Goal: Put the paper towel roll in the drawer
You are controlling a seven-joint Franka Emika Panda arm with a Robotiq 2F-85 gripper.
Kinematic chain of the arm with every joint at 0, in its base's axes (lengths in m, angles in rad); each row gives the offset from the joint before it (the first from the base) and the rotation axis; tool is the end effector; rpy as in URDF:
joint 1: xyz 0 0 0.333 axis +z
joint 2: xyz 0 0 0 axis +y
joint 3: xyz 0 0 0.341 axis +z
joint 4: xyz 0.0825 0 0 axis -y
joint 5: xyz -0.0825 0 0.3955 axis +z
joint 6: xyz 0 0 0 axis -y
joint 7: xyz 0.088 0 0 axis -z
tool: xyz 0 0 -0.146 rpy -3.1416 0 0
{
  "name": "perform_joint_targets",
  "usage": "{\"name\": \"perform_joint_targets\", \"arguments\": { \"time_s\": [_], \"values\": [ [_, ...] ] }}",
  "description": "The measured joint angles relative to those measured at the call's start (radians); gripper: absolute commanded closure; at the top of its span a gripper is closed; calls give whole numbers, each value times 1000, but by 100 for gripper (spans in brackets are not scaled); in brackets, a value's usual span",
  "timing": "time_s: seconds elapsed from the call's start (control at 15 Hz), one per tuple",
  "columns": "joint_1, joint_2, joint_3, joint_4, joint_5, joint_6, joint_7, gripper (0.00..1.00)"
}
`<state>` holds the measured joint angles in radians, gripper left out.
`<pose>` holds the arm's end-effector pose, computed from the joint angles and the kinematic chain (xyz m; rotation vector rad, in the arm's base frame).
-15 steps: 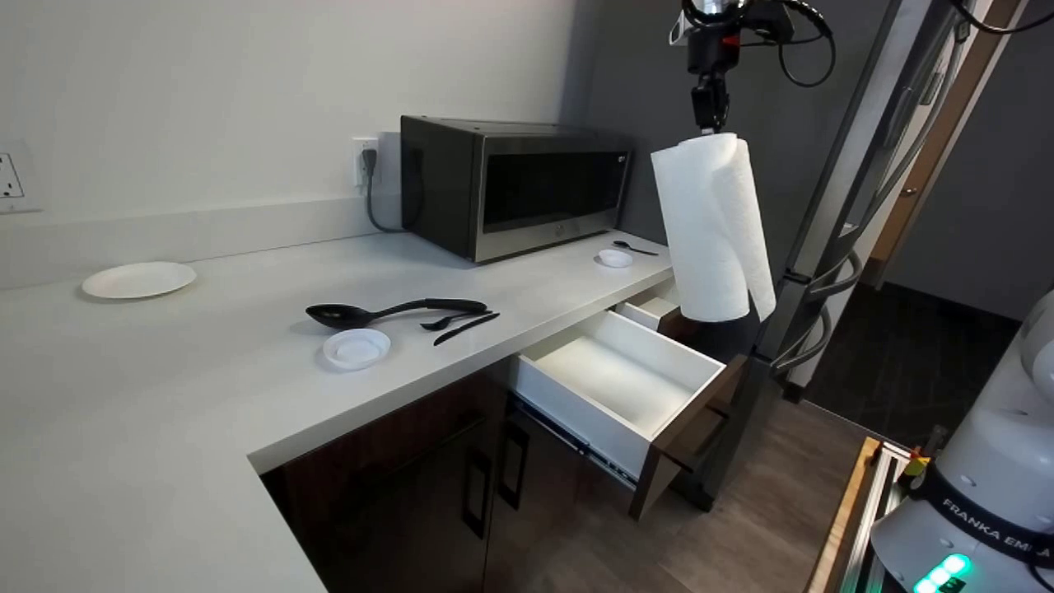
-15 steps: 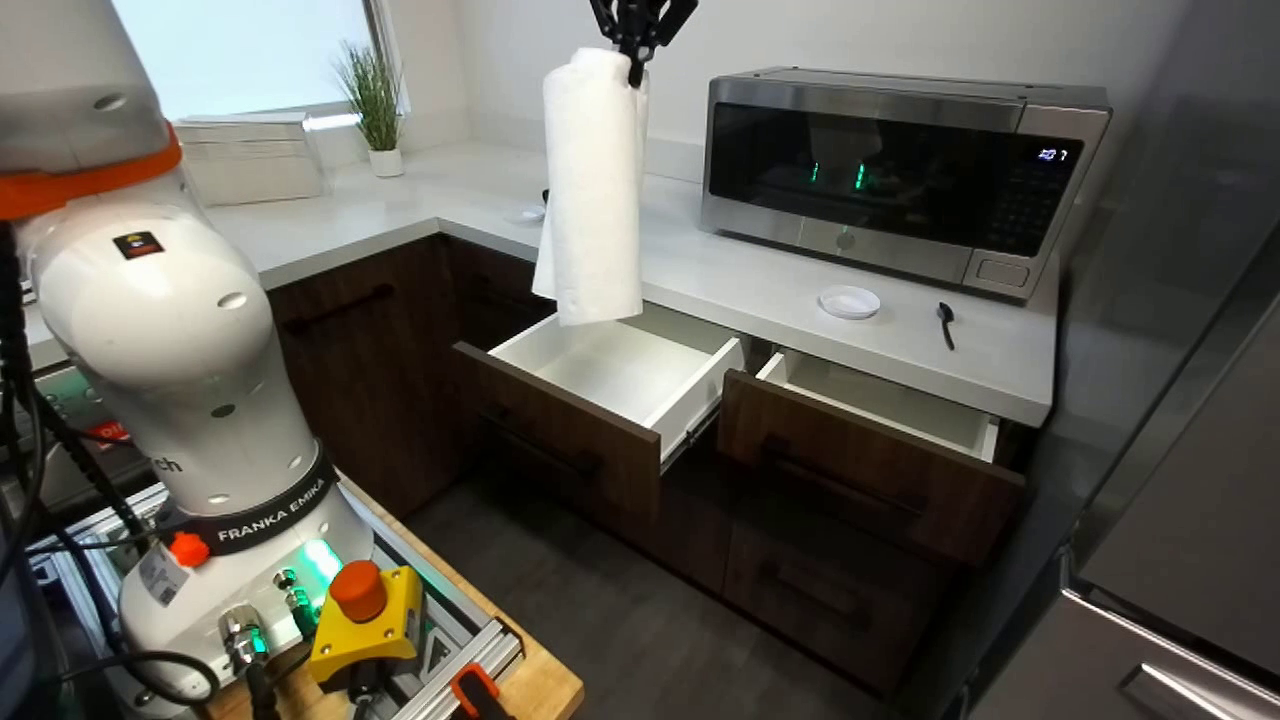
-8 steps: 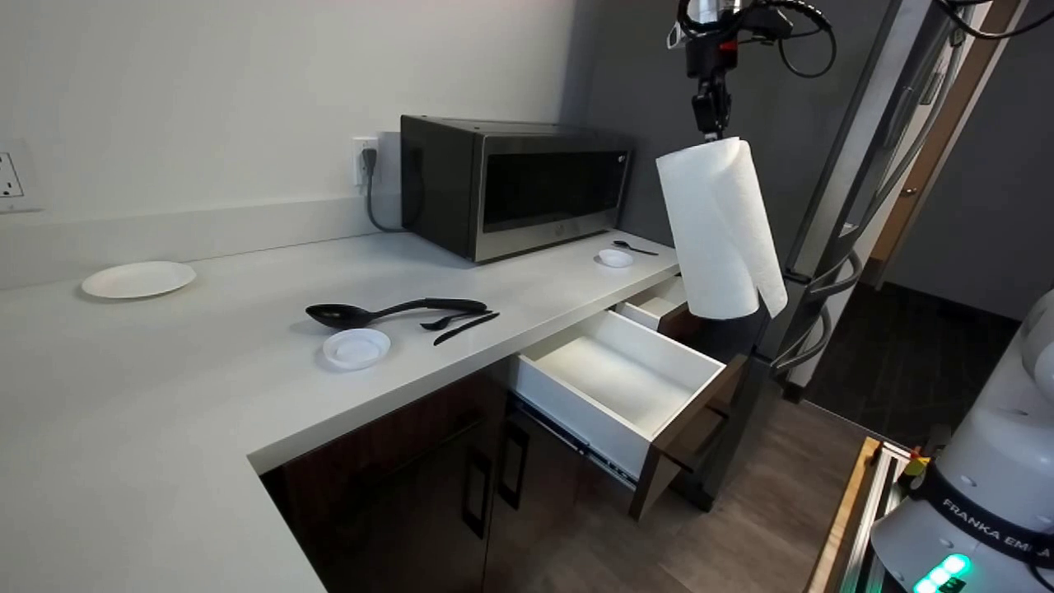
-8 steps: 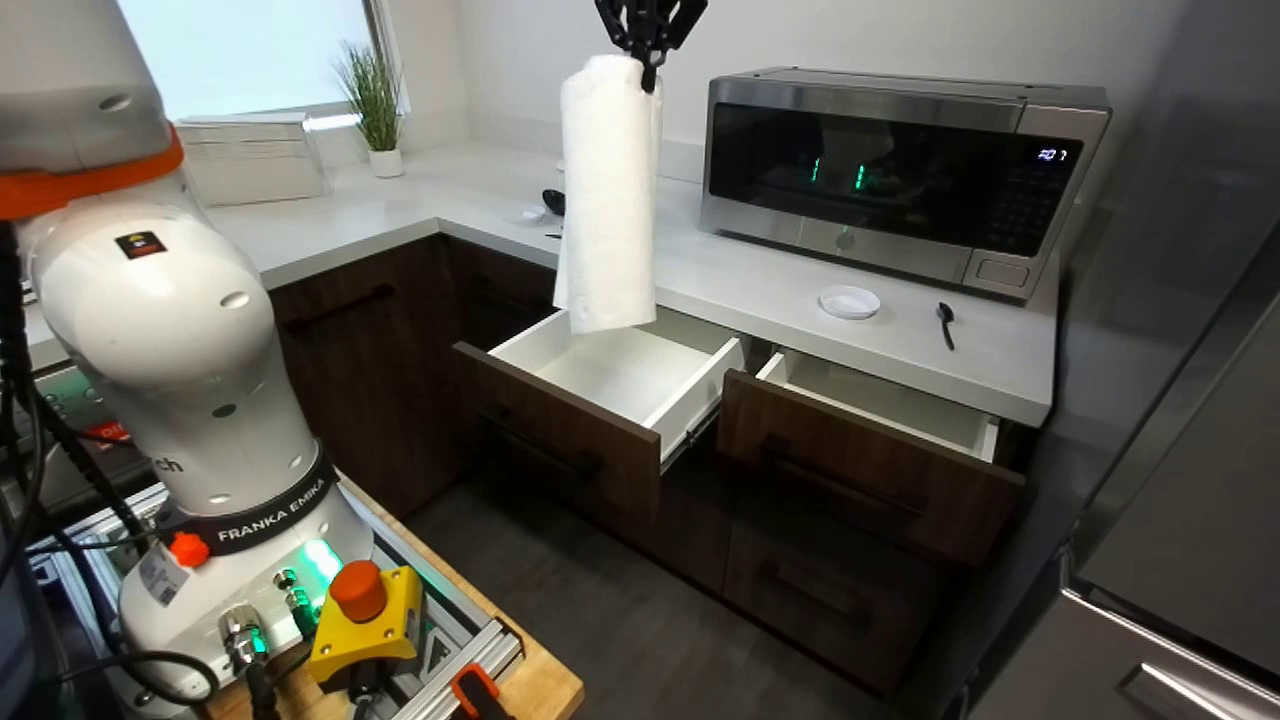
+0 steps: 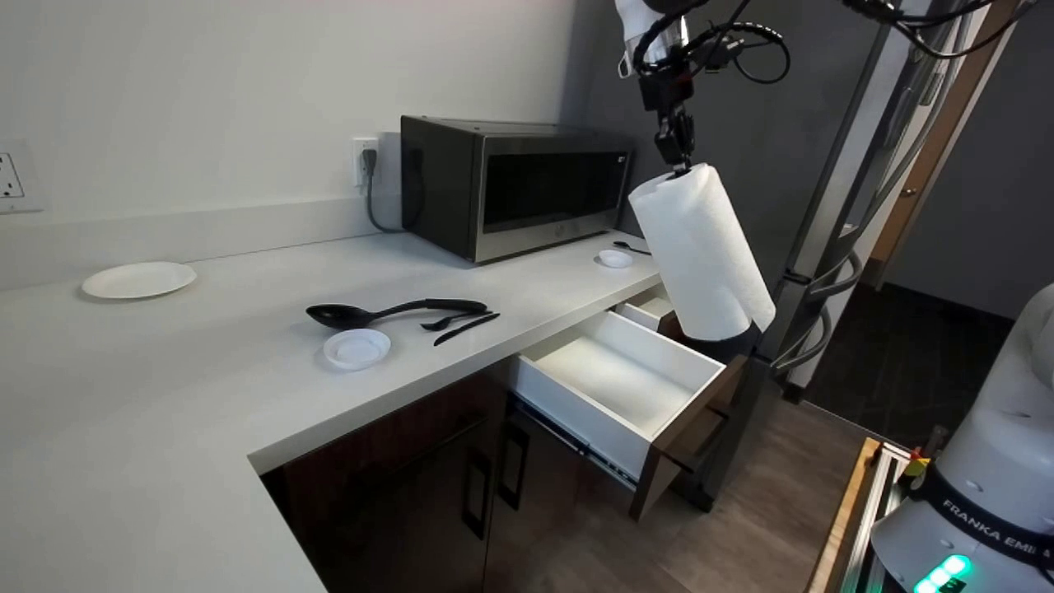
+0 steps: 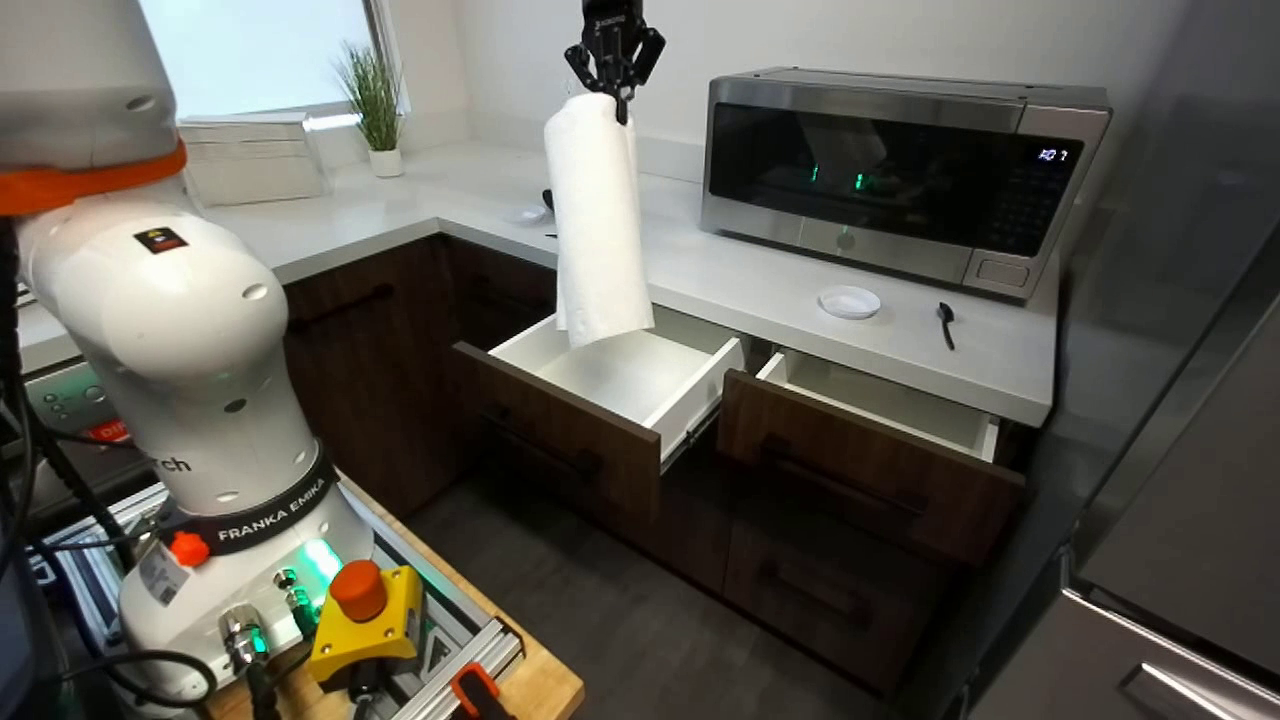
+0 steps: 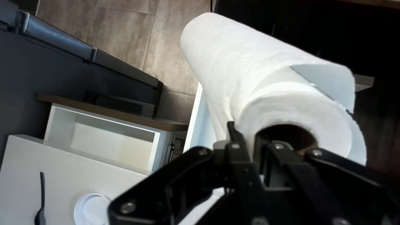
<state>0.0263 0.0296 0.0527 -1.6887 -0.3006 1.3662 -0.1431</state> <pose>0.5313 -0.0060 0.5346 2.7916 0.2992 -0.5128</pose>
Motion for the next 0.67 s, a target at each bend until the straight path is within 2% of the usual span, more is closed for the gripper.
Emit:
{"name": "perform_joint_targets", "arguments": {
  "time_s": [0.07, 0.2, 0.27, 0.47, 0.67],
  "values": [
    [11, 5, 9, -12, -18, 0, 14, 88],
    [23, 15, 17, -35, -24, -6, 14, 88],
    [23, 17, 17, -42, -25, -6, 13, 97],
    [23, 19, 16, -45, -31, 1, 11, 97],
    [34, 25, 26, -52, -98, 81, 13, 97]
  ]
}}
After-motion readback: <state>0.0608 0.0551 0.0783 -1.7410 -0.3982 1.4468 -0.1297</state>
